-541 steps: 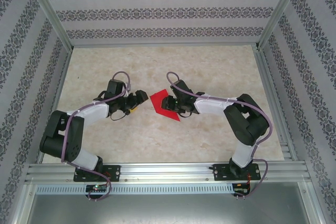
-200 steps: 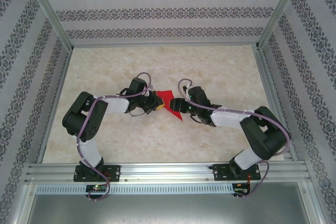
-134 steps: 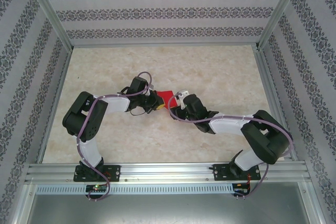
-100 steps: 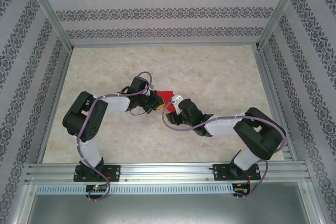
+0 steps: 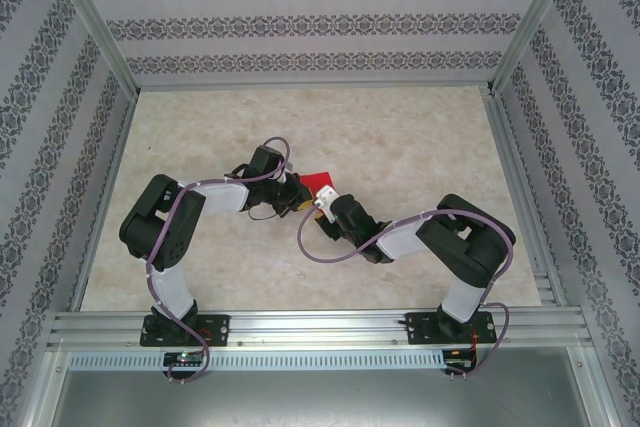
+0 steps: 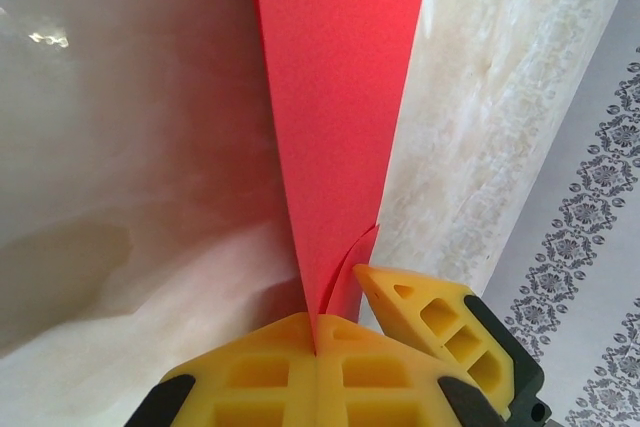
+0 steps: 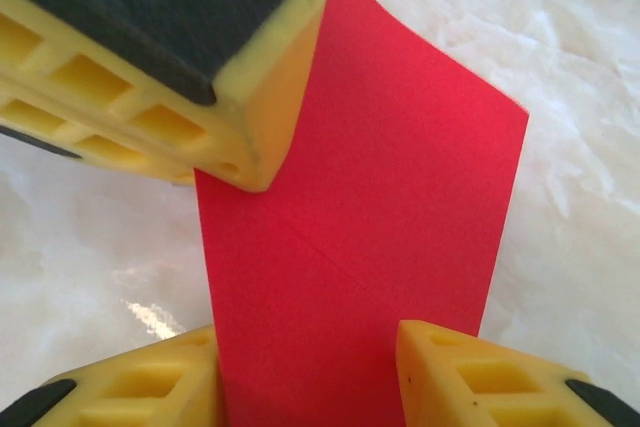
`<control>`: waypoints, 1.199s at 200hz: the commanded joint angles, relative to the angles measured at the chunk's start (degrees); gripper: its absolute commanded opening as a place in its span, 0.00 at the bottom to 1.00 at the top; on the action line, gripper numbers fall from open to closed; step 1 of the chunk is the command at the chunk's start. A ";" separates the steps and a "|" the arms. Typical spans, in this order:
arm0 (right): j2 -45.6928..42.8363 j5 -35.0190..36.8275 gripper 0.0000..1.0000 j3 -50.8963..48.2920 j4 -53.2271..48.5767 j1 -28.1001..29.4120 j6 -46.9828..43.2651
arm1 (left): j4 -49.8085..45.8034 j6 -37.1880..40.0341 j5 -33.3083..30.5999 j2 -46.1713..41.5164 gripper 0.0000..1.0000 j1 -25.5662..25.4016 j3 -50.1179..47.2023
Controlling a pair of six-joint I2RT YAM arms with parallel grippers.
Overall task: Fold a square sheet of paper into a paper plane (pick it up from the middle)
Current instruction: Fold the wing for the fifth time at the center of the table.
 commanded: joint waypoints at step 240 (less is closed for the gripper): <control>0.24 -30.30 0.00 -3.11 15.39 -10.74 26.12 | 0.47 7.80 -0.88 -10.42 0.42 5.90 -2.35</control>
